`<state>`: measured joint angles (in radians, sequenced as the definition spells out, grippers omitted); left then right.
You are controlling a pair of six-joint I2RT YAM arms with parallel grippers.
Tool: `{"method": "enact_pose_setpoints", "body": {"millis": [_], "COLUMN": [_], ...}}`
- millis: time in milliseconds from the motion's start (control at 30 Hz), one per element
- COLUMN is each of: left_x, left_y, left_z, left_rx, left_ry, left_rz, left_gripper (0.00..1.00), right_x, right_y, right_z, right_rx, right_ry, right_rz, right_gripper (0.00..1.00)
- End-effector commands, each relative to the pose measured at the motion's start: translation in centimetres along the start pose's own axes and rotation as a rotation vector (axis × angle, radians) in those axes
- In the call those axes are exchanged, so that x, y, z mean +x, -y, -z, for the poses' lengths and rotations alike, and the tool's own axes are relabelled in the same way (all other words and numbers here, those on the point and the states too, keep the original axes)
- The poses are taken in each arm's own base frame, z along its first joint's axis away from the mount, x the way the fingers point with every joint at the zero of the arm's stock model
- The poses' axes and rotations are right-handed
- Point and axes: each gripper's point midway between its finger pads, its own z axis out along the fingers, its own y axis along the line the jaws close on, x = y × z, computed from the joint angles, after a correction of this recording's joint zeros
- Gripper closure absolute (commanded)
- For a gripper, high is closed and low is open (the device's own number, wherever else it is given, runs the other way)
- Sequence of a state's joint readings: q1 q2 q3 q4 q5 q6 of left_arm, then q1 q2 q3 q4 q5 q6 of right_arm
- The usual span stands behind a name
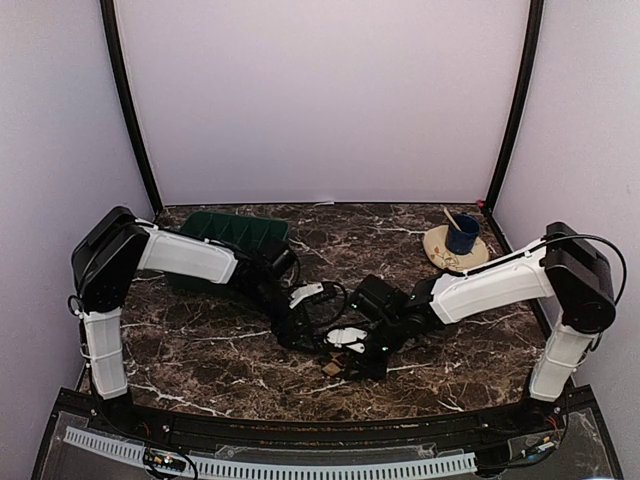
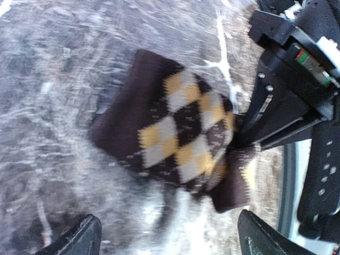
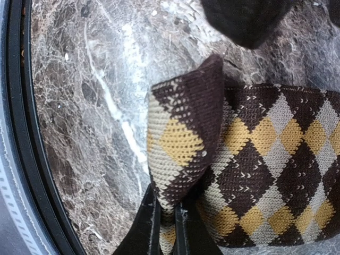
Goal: Roll the socks
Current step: Roll the sock at the center of the board.
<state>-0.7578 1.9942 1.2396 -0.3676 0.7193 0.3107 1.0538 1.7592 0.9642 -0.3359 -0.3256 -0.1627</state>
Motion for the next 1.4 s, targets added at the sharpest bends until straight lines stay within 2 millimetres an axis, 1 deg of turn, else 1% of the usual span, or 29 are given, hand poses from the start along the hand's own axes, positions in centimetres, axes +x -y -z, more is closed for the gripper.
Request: {"method": "enact_pose_setpoints", "body": {"millis": [0,100,233,300,367,400,500,700,867,1067,1200,1300,1367], "left_x": [2.3,2.7,2.4,1.9,1.7,1.9,1.6,0.6,0.0,0.1,1.1,1.3,1.2], "left_y": [-3.4,-3.5,-3.2,-3.0,-2.7,-2.5,-1.3,1.9,4.2,7.0,7.9,8.2,8.1], "left_z": [0.0,-0.1,-0.1,0.1,0.2,0.2,0.6,1.4,1.3,0.3,-1.0,-1.8,-2.4], "left_rx": [-0.219,-0.265,-0.379,-0.443,-0.492,-0.508,-0.535,-0.585,-0.605,-0.613,-0.588,-0.594,-0.609], "left_ry": [-0.046,-0.036,-0.013,0.007,0.026,0.032,0.061,0.148,0.177,0.173,0.135,0.118,0.107], "left_rz": [0.015,-0.016,-0.135,-0.204,-0.269,-0.287,-0.351,-0.516,-0.626,-0.739,-0.77,-0.795,-0.806], "left_gripper": [0.08,0.09,0.1,0.1,0.09,0.09,0.09,0.09,0.08,0.08,0.09,0.09,0.11], "right_x": [0.7,0.6,0.2,0.1,0.1,0.0,-0.1,-0.4,0.0,0.0,-0.2,-0.3,-0.4], "right_y": [-0.6,-0.5,-0.3,-0.1,0.0,0.1,-0.2,-0.3,-0.1,0.0,0.4,0.3,0.2], "right_z": [0.1,0.3,0.5,0.6,0.6,0.5,0.5,0.5,0.4,0.3,0.6,0.6,0.6], "right_rx": [-0.077,-0.099,-0.131,-0.144,-0.159,-0.169,-0.201,-0.255,-0.278,-0.298,-0.309,-0.326,-0.334], "right_ry": [0.003,0.017,0.05,0.061,0.068,0.071,0.078,0.078,0.07,0.072,0.083,0.081,0.082], "right_rz": [-0.048,-0.063,-0.089,-0.1,-0.117,-0.126,-0.142,-0.161,-0.19,-0.216,-0.229,-0.233,-0.235], "right_gripper": [0.97,0.97,0.97,0.98,0.98,0.98,0.98,0.98,0.98,0.98,0.98,0.98,0.98]}}
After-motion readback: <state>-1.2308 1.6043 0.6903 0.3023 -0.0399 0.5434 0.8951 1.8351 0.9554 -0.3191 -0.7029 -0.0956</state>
